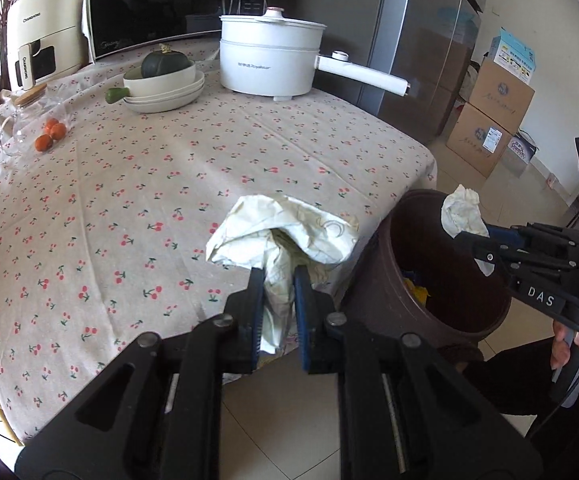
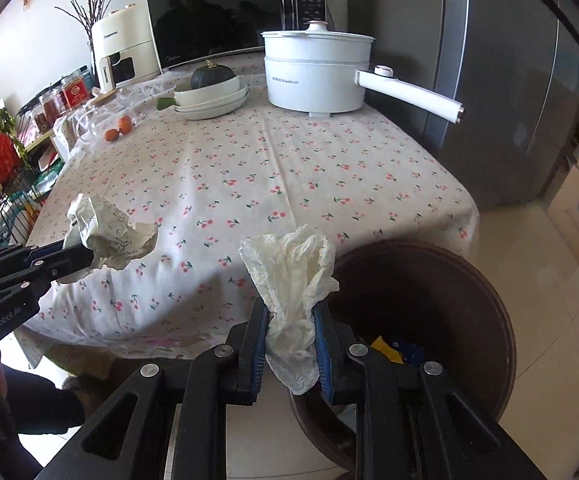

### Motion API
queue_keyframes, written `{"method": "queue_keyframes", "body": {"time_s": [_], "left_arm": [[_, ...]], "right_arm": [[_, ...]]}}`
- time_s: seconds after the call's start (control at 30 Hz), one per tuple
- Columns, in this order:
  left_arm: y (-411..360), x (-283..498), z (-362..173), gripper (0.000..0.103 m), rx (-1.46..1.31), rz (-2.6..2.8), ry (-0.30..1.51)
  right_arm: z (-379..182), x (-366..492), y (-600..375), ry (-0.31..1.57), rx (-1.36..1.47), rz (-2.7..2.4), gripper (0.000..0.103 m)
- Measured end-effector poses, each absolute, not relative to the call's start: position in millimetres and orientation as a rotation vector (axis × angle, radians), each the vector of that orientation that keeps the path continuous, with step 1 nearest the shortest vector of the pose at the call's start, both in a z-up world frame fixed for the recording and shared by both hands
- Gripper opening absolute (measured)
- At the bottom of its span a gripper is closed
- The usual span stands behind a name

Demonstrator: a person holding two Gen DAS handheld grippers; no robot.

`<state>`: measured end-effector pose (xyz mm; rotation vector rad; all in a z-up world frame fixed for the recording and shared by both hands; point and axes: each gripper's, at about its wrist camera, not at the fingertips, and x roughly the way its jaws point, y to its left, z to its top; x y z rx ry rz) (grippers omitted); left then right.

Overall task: Collect trash
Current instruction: 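Carry both tissues over the bin and open both grippers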

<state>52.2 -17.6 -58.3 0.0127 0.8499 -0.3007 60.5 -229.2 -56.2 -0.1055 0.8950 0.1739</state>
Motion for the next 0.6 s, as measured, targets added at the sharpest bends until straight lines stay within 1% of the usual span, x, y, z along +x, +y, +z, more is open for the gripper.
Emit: {"method": "queue_keyframes", "body": {"time_s": [0.17,0.6], "left_arm": [[-54.3,47.1,-67.5,0.016,0.044,-0.392,0.871],[-139.1,48.2,-85.0,0.016,0.146,-0.512,0.874]], "right_arm": [[-58.0,40.0,-261.0,0.881,-0.073,0.13,0.023],[-83.6,15.6,-343.1,0.925,0.062,-0.003,0.024]]}}
